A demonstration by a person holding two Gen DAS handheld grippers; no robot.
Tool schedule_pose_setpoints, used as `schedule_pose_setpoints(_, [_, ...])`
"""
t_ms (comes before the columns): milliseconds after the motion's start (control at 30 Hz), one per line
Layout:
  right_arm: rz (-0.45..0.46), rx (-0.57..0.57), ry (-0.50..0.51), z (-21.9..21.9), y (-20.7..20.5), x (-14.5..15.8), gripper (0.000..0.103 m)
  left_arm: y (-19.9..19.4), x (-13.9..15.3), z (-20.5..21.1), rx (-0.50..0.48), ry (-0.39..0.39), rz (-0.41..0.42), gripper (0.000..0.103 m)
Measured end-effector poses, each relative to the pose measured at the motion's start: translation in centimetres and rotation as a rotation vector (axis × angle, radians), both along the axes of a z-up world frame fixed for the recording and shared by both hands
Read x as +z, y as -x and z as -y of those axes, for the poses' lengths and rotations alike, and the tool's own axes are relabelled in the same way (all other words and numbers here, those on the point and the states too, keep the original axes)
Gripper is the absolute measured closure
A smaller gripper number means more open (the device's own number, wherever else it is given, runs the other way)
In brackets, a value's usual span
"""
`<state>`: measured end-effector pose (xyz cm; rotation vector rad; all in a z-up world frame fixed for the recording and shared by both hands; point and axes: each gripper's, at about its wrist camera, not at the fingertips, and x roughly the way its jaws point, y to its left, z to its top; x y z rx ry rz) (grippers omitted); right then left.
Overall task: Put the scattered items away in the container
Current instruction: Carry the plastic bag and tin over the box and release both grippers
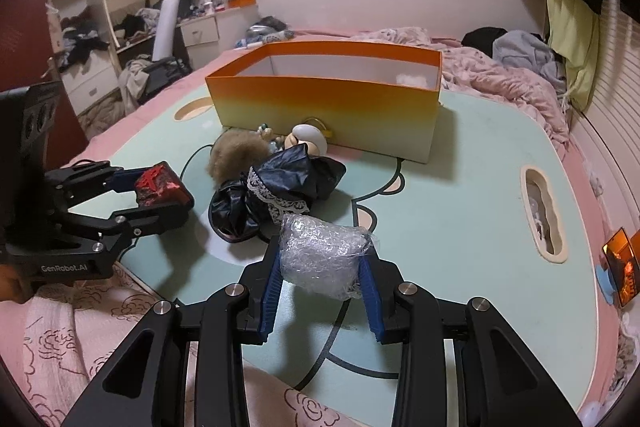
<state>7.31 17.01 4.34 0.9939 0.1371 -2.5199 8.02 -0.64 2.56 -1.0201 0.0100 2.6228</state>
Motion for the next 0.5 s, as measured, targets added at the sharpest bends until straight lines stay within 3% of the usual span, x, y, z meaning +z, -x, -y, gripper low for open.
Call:
schedule_pose_setpoints(167, [-0.006, -0.001, 0.007, -0.2, 0.2, 0.2, 0.069, 0.0, 0.3, 0.0, 0.000, 0.002, -0.011, 0.041])
schedule_pose_setpoints(367, [-0.014, -0.001, 0.072, -0.7, 1.5, 1.9, 0.069, 1.2, 2.9, 0.6, -0.001, -0.051, -0.059, 0.041])
schedule_pose_setpoints(500, [-0.067, 0.005, 0.074, -0.4, 3.1, 4.3, 0.069, 3.0, 5.3, 0.0, 0.001, -0.010, -0.129, 0.041])
